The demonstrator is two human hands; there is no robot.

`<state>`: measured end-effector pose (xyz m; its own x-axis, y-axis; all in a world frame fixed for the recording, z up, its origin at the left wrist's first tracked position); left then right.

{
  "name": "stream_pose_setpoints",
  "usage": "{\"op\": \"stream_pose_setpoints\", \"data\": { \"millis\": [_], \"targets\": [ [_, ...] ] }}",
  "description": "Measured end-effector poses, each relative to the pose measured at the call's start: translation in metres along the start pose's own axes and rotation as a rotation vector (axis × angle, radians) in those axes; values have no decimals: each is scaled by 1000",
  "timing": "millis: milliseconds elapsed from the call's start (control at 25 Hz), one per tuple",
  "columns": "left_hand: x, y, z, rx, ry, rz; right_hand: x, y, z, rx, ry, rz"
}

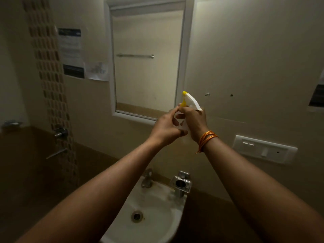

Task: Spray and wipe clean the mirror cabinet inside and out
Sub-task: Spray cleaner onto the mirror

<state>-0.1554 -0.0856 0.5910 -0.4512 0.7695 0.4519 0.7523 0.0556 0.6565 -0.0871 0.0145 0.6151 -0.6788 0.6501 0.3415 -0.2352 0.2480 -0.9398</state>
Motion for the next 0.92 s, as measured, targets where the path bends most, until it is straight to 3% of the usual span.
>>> {"op": "stream_pose_setpoints", "data": {
  "millis": [160,360,600,720,920],
  "targets": [
    [15,-12,-49,70,23,12,17,-27,36,3,-7,-68],
    [35,-35,-131,152,-62,31,41,-59,88,-59,7,-130],
    [68,-55,-223,307,9,-38,60,-100,140,-84,-70,-144],
    [77,-65,-246,463,14,-36,63,-130,160,-229,-54,-166],
    [92,-72,-262,585,6,-41,79,-160,177,-203,-145,-151]
  ]
}}
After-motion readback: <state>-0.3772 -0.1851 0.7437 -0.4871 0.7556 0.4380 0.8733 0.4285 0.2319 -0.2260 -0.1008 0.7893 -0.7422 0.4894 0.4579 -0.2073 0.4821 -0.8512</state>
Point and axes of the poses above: each hand's wrist, its own x-axis towards the middle knuckle, its own z-axis out of the palm, y = z × x, the point moved 1 cm from there along x, towards the middle knuckle, and after that the axes turned 10 degrees about -y, right-handed, at the moved point
